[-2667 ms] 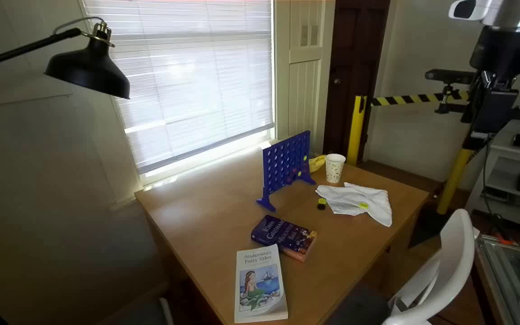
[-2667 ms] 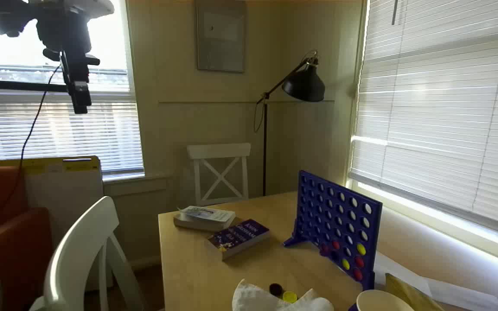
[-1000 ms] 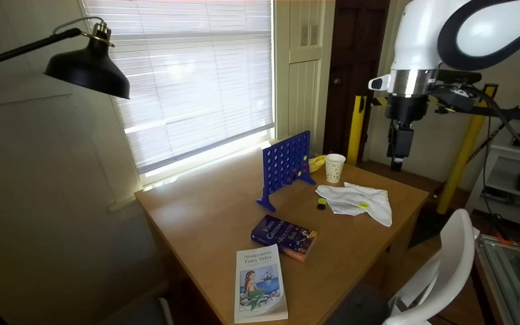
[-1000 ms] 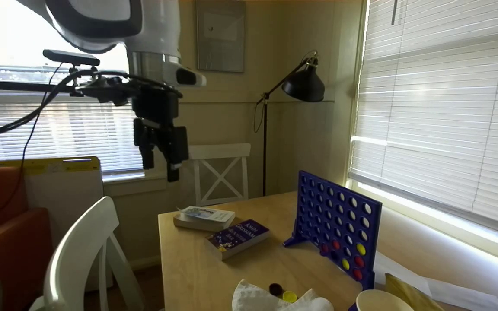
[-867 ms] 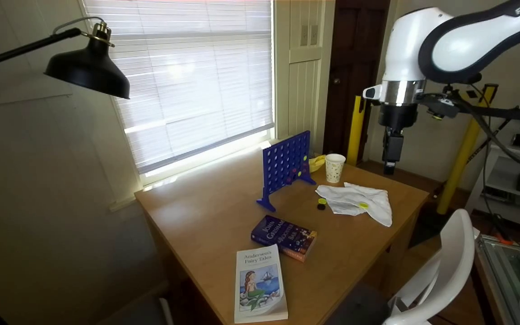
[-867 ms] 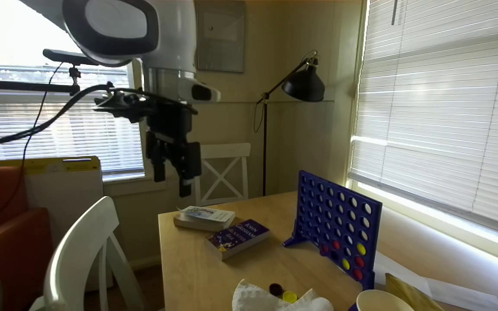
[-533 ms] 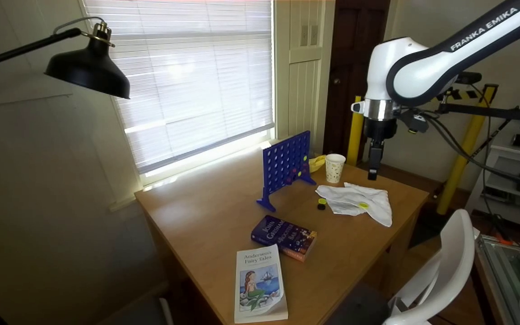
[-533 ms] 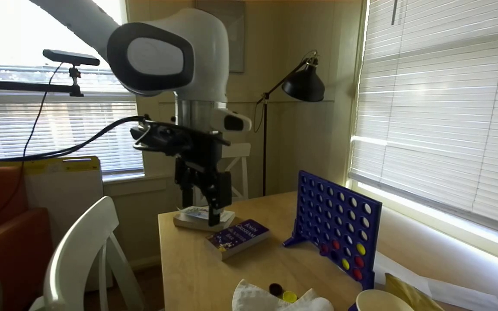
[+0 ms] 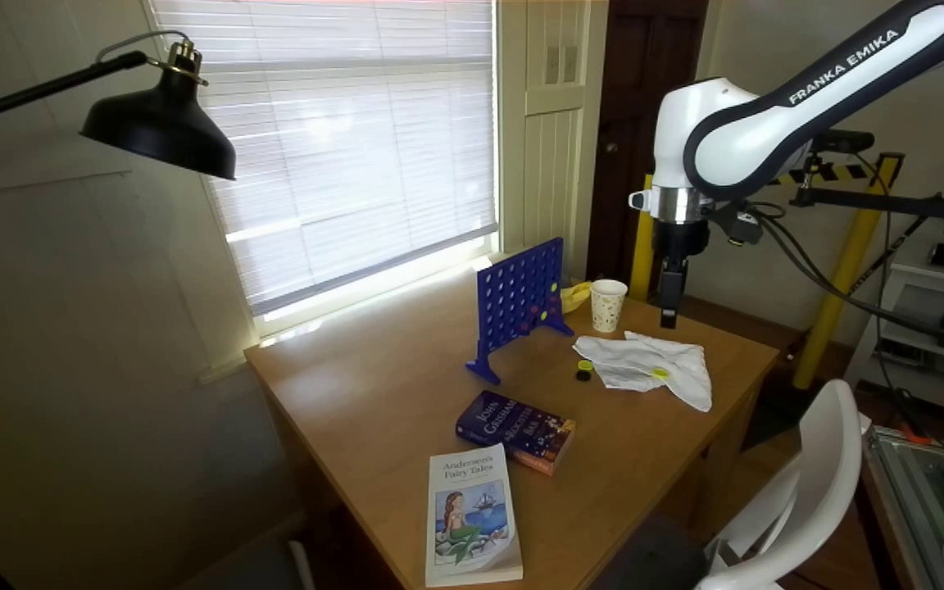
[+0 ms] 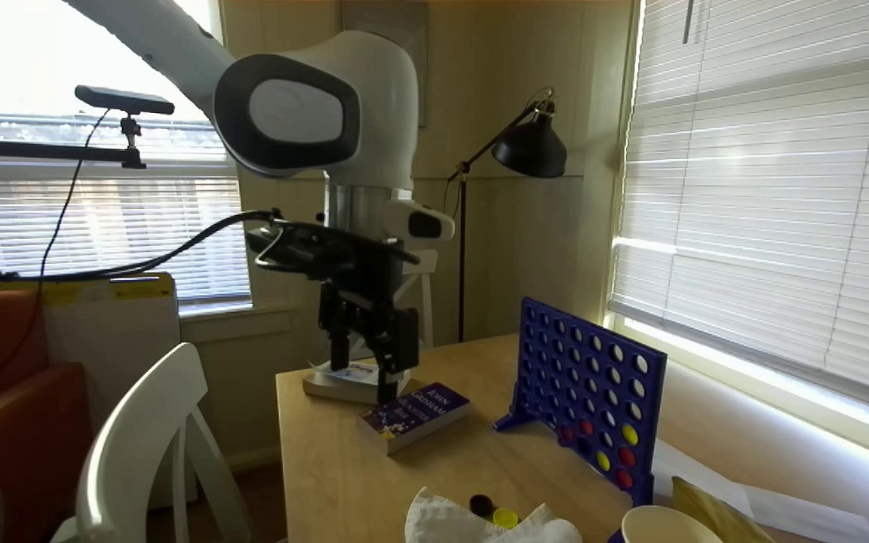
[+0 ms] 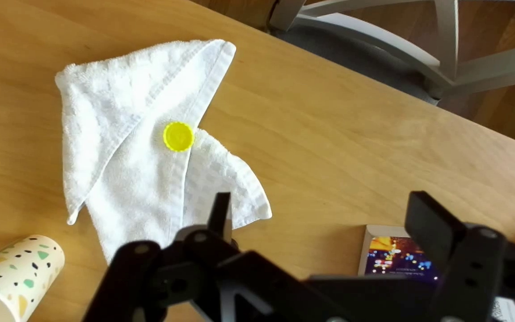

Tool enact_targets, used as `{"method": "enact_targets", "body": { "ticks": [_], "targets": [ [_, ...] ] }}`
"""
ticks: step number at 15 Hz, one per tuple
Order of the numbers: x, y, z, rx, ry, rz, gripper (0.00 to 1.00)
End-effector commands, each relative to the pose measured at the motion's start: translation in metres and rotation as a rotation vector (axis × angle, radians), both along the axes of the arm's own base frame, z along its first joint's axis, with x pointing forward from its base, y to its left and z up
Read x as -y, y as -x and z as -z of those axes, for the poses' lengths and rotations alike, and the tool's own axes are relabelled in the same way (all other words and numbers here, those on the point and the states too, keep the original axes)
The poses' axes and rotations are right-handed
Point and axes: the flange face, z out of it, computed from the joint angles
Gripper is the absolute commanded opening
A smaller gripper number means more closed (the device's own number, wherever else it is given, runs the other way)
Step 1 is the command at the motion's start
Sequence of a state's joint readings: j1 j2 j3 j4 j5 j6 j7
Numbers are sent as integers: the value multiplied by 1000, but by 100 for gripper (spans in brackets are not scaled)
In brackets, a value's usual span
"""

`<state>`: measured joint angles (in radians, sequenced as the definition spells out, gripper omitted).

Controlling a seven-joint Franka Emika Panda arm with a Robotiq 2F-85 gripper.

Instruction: Put the green chip into the connect four game

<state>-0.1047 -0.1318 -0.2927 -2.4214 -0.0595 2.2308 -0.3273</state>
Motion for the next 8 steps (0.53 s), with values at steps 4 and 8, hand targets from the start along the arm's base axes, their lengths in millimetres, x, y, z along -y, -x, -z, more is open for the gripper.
{"method": "enact_targets", "body": {
  "ticks": [4, 8],
  "targets": [
    [15, -25, 51, -92, -29, -22, 100],
    [42, -42, 87, -115, -50, -49, 100]
  ]
}}
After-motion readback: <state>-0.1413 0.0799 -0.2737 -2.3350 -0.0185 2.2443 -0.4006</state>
